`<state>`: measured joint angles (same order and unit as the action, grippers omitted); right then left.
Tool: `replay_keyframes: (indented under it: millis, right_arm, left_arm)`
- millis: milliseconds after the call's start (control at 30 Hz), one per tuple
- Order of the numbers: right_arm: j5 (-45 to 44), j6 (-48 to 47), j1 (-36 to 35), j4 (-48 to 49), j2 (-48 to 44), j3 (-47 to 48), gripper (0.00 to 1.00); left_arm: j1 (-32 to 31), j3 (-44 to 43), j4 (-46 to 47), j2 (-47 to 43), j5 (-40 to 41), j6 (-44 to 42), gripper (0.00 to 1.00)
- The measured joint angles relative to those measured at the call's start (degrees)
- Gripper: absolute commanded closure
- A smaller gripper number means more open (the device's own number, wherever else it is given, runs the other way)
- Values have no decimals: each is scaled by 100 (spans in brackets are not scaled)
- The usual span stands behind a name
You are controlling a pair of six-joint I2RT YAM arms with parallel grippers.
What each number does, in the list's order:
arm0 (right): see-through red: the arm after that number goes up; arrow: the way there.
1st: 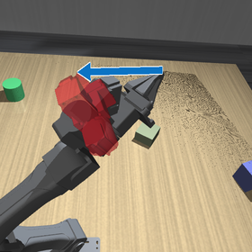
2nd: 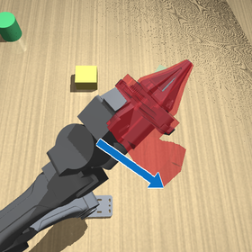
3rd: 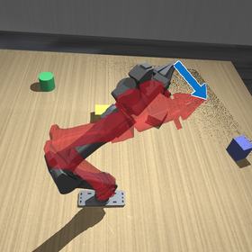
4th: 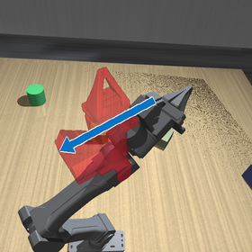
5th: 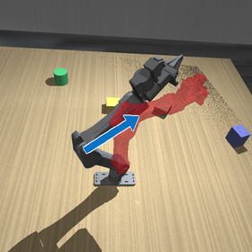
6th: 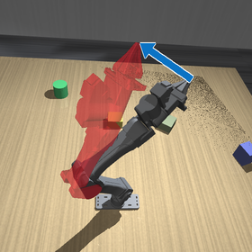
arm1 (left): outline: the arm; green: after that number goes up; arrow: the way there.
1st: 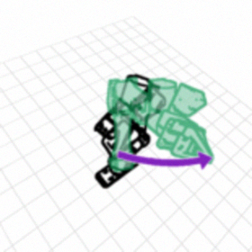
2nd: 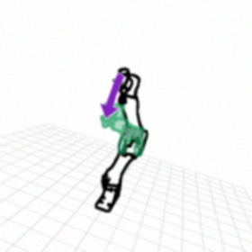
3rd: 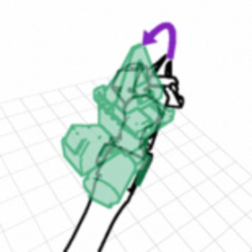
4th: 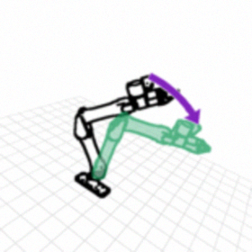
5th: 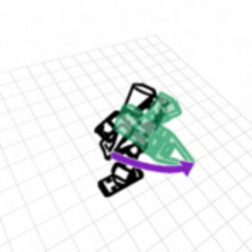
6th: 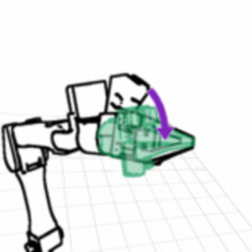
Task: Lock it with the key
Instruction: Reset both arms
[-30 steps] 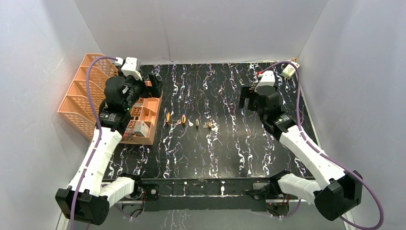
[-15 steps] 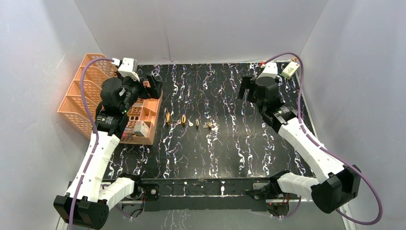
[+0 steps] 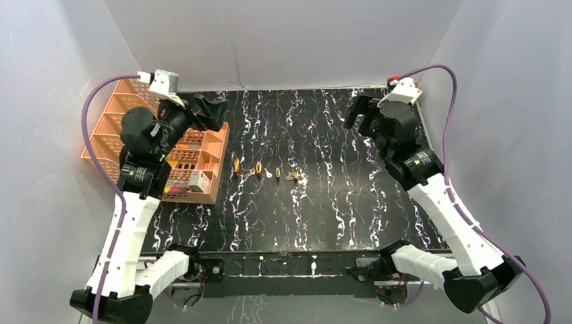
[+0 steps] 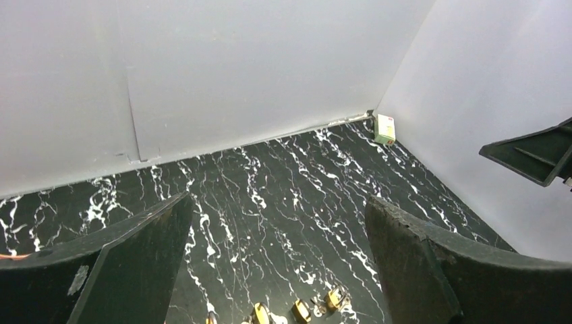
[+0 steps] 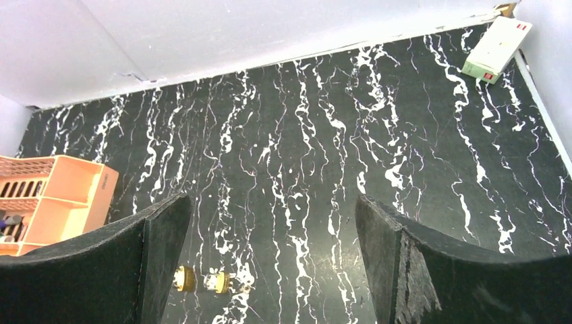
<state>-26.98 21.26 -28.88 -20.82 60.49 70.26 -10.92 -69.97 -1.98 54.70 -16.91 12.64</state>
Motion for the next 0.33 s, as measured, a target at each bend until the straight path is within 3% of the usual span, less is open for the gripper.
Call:
replay_keyframes:
  millis: [333]
  right_arm:
    - [619, -48, -2, -22, 337, -444, 1]
  left_arm:
    - [0, 201, -378, 146, 26, -15, 2]
